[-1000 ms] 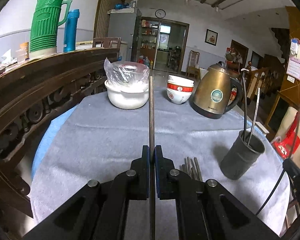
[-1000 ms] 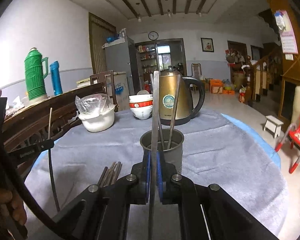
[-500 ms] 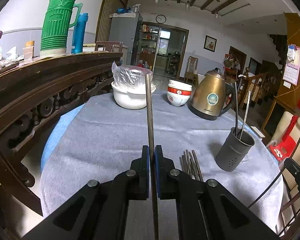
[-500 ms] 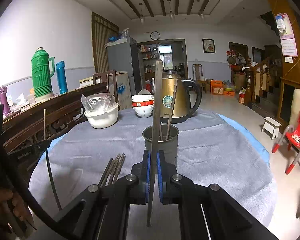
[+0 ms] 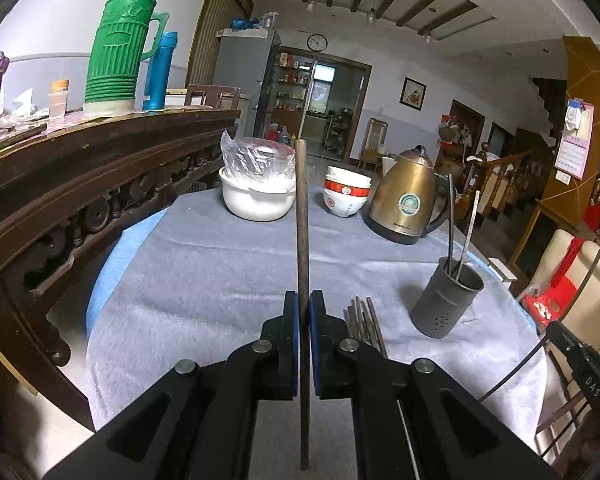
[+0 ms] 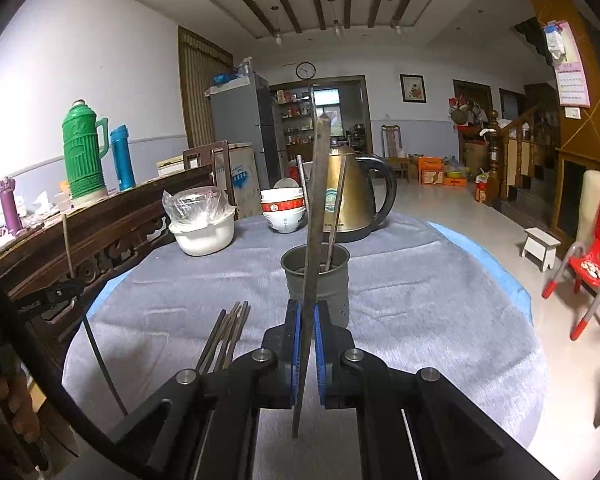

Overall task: Organize utensils
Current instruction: 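Lift both held chopsticks upright with both tools, then insert both chopsticks into the grey utensil cup and open both tools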

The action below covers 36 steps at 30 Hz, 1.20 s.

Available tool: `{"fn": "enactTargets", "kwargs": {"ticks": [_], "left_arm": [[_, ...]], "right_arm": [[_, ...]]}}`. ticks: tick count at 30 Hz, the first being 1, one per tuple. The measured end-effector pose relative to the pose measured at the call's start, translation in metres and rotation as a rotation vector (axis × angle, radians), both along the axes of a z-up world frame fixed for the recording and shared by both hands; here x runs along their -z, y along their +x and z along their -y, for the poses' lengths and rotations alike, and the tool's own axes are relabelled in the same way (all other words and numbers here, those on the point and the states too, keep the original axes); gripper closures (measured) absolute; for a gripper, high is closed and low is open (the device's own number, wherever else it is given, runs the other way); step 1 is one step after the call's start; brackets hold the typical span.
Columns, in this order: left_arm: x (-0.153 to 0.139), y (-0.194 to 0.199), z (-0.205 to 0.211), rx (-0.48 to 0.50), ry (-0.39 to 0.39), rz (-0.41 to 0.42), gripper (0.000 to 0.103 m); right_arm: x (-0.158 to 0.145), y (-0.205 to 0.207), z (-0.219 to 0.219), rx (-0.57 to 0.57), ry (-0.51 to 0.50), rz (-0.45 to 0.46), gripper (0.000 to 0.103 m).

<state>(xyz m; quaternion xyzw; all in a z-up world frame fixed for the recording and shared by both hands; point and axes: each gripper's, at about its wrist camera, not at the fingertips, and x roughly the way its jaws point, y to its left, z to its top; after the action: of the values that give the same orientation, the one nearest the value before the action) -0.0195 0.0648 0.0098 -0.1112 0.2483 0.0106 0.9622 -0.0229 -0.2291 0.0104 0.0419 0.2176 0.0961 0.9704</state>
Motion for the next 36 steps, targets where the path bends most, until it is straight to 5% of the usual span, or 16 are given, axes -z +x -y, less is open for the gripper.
{"fn": "enactTargets", "kwargs": {"ticks": [18, 26, 36], "left_arm": [[-0.099, 0.096, 0.052, 0.158, -0.269, 0.157, 0.098], [-0.1, 0.153, 0.098, 0.181, -0.239, 0.153, 0.098], [-0.061, 0.196, 0.123, 0.198, -0.206, 0.074, 0.098]], "right_arm": [[-0.086, 0.055, 0.055, 0.053, 0.175, 0.187, 0.097], [-0.091, 0.118, 0.048, 0.031, 0.163, 0.167, 0.097], [-0.05, 0.166, 0.041, -0.01, 0.131, 0.032, 0.097]]}}
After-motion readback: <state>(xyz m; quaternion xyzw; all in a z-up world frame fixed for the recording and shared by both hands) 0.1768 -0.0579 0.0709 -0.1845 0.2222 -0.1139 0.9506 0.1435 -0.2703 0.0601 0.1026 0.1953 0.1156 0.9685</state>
